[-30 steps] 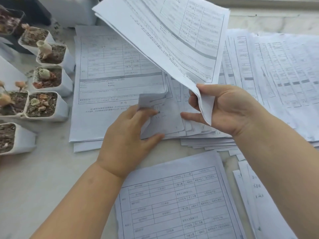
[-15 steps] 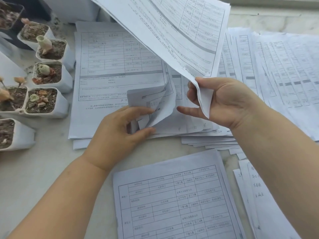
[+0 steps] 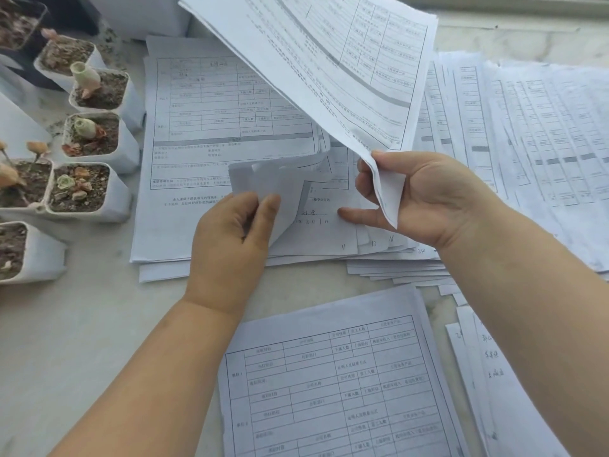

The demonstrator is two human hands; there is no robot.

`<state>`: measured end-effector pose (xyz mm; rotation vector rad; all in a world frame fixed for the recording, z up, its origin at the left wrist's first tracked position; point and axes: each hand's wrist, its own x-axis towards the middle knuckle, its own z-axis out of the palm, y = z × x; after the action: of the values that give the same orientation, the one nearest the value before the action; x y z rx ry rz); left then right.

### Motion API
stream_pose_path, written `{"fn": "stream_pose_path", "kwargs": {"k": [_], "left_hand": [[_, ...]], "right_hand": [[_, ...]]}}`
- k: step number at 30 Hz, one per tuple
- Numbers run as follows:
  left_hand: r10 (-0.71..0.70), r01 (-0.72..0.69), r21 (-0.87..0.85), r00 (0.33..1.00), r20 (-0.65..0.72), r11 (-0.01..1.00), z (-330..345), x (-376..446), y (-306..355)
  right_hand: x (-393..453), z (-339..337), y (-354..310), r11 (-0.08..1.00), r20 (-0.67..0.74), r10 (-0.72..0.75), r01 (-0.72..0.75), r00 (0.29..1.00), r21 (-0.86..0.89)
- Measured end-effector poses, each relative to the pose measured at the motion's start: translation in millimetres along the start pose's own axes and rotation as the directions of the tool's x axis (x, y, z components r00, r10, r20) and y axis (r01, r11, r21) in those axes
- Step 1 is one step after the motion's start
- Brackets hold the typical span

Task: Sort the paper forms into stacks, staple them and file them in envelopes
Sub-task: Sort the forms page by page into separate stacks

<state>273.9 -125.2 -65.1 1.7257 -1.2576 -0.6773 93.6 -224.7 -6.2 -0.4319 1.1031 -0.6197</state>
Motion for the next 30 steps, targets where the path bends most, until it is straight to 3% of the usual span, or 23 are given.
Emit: {"fn": "stream_pose_path", "kwargs": {"k": [8,15,18,22,25,27,29,30], "left_hand": [[0.045,-0.043,0.122,0.999,-0.011,0.992,4.1,-3.8,-3.2],[0.050,-0.041,0.080,0.993,-0.106,0.996,6.5,-6.7,3.5],[0.056,-0.057,0.061,0.998,0.016,0.997,7.3,-11.1,4.0],[0.168,-0.202,0.312,0.977,0.133,0.928,10.9,-18.3,-0.3],[0.152,-0.158,0.310,0.987,0.042,0.938,13.5,-15.9,-10.3],[0.118,-0.105,0.229,0.992,-0.047,0.968,12.0,-15.4,-12.5],[-0.059,0.061,0.000,0.967,-0.247,0.998,8.5,-18.1,-7.2],[-0.183,0.141,-0.145,0.924,-0.335,0.979,6.1,-18.4,-1.0]], "right_hand": [[-5.8,5.2,0.5,0.999,0.047,0.008,-0.010,0.999,0.037],[-7.4,11.2,0.4,1.000,0.037,0.009,-0.010,0.999,0.028],[-5.2,20.5,-0.1,0.999,0.025,0.008,-0.008,1.000,0.032],[-4.3,36.1,-4.8,0.997,0.058,-0.028,0.023,0.998,0.071],[-5.4,41.4,-5.4,0.994,0.015,-0.064,0.062,0.998,0.090],[-7.9,34.6,-2.9,0.985,-0.124,-0.161,0.167,0.979,0.042],[-17.1,19.8,0.5,0.941,-0.265,-0.336,0.311,0.904,-0.133],[-24.7,11.2,2.4,0.893,-0.307,-0.433,0.357,0.847,-0.274]]}}
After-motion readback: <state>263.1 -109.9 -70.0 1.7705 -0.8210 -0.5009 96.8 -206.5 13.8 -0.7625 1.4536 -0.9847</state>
